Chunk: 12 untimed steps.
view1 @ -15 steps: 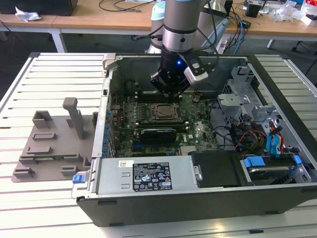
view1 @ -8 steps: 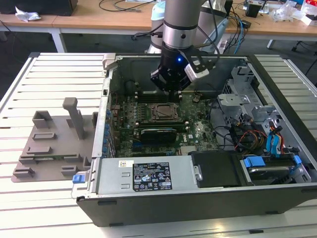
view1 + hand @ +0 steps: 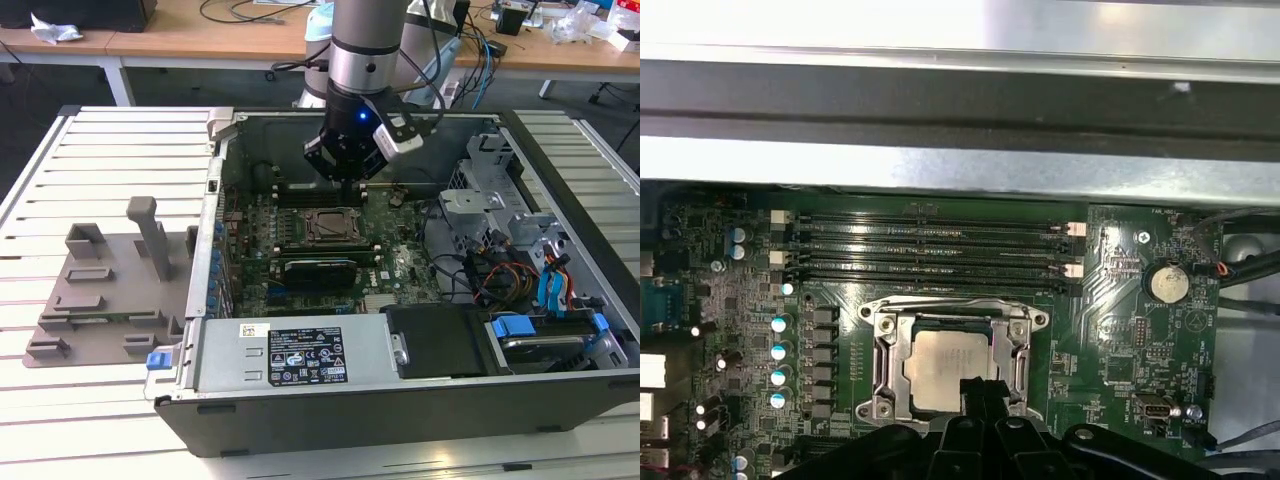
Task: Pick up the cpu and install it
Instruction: 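Install the first cpu locking lever, then install the second cpu locking lever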
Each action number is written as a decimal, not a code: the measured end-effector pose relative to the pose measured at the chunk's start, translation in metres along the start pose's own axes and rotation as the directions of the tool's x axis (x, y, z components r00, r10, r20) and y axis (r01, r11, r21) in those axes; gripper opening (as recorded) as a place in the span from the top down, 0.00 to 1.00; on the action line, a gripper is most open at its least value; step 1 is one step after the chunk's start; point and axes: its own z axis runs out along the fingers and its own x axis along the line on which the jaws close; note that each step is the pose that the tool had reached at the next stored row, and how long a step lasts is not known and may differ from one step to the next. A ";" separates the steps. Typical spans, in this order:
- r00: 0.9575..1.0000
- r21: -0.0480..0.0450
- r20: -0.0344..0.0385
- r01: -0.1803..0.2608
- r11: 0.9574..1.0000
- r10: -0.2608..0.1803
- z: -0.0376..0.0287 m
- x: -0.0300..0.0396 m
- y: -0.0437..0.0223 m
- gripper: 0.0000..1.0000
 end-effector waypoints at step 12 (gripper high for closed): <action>1.000 0.000 0.000 0.000 1.000 0.000 0.0006 0.0008 -0.0212 0.89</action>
